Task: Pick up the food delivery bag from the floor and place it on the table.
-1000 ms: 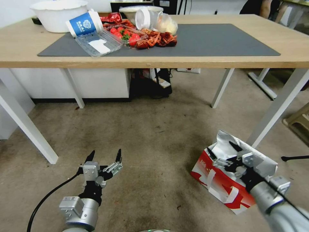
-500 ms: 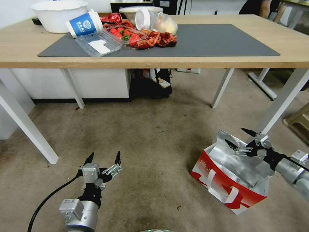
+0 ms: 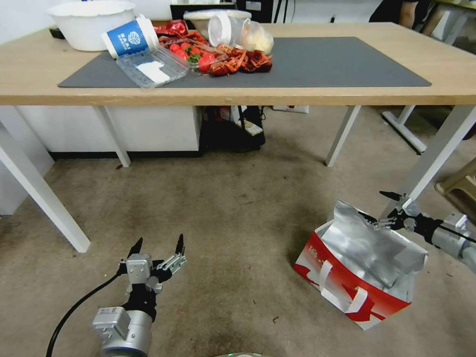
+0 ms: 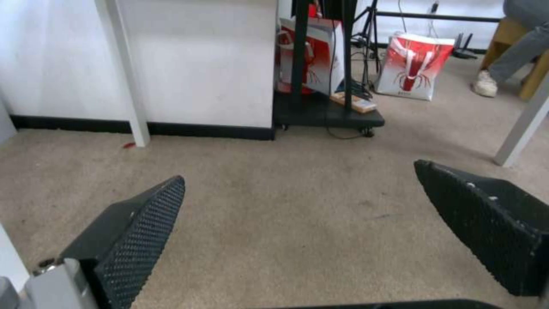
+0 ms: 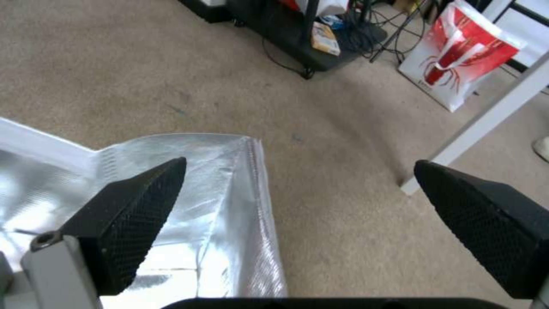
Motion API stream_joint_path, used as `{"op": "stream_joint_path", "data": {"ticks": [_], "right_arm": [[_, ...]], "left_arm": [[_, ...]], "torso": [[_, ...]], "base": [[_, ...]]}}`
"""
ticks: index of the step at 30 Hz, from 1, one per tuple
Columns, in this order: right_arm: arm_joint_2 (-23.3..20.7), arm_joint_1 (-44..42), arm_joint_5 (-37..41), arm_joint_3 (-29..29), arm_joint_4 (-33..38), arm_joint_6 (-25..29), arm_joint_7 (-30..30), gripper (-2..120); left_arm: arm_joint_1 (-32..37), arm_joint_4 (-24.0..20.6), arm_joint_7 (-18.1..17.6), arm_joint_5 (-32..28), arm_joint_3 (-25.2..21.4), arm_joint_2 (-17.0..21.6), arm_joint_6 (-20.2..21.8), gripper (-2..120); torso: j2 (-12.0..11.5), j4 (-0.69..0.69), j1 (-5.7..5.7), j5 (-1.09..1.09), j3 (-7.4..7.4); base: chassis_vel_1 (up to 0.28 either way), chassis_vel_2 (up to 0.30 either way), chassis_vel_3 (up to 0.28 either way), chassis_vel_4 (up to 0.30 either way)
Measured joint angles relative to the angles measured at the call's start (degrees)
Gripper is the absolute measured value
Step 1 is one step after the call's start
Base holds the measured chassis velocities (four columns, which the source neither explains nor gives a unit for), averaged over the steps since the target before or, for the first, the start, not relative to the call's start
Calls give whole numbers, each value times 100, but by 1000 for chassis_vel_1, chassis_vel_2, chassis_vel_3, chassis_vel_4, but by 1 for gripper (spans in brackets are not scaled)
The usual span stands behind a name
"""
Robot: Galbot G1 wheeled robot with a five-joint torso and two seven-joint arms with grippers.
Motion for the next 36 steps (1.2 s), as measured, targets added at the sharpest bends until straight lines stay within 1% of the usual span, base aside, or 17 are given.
{"op": "stream_joint_path", "data": {"ticks": [1,3,5,8,9,15,20,23,25,27,29,30,31,32,34,35,36], "right_arm": [[0,0,0,0,0,0,0,100],[82,368,-119,-344,-296,90,-79,100],[100,465,-156,-453,-379,108,-94,100],[161,824,-256,-869,-707,205,-179,100],[161,824,-256,-869,-707,205,-179,100],[269,1483,-358,-1430,-1257,296,-539,100],[296,1784,-411,-1654,-1439,258,-707,100],[319,2033,-525,-1838,-1643,79,-914,99],[329,2089,-559,-1871,-1710,53,-975,96],[370,2261,-630,-1979,-1929,-75,-1240,89],[381,2299,-648,-2002,-1972,-122,-1311,86],[395,2345,-688,-2027,-2018,-208,-1407,80],[404,2363,-705,-2036,-2033,-257,-1425,76],[404,2363,-705,-2036,-2033,-257,-1425,76],[431,2388,-689,-2050,-2072,-327,-1405,67],[431,2388,-689,-2050,-2072,-327,-1405,67],[445,2402,-679,-2056,-2106,-322,-1395,62]], "left_arm": [[0,0,0,0,0,0,0,100],[20,2,1,21,-3,-43,-44,100],[24,1,1,23,-4,-53,-48,100],[26,3,1,20,-14,-69,-61,100],[26,3,1,20,-14,-69,-61,100],[32,43,-1,-5,-21,-50,-109,100],[28,60,2,-71,-19,-36,-120,100],[16,55,1,-111,-51,-12,-120,100],[13,52,1,-119,-58,-8,-120,100],[3,52,0,-138,-68,-3,-119,100],[-2,54,1,-143,-69,-2,-119,100],[-14,69,3,-151,-69,-3,-119,100],[-25,82,4,-152,-69,-7,-119,100],[-25,82,4,-152,-69,-7,-119,100],[-54,111,6,-153,-69,-23,-119,100],[-54,111,6,-153,-69,-23,-119,100],[-62,124,7,-153,-69,-25,-119,100]], "torso": [[0,0,0,0,0],[0,0,0,1,0],[1,0,0,1,0],[1,-1,0,0,0],[1,-1,0,0,0],[2,0,0,0,0],[2,0,0,0,0],[2,0,0,0,0],[3,-1,0,0,0],[3,-1,0,0,0],[3,-1,0,0,0],[3,0,0,0,0],[3,-1,0,0,0],[3,-1,0,0,0],[3,-1,0,0,0],[3,-1,0,0,0],[3,-1,0,0,0]], "base": [[0,0,0,0],[0,0,0,0],[0,0,0,0],[0,0,0,0],[0,0,0,0],[0,0,0,0],[0,0,0,0],[0,0,0,0],[0,0,0,0],[0,0,0,0],[0,0,0,0],[0,0,0,0],[0,0,0,0],[0,0,0,0],[0,0,0,0],[0,0,0,0],[0,0,0,0]]}}
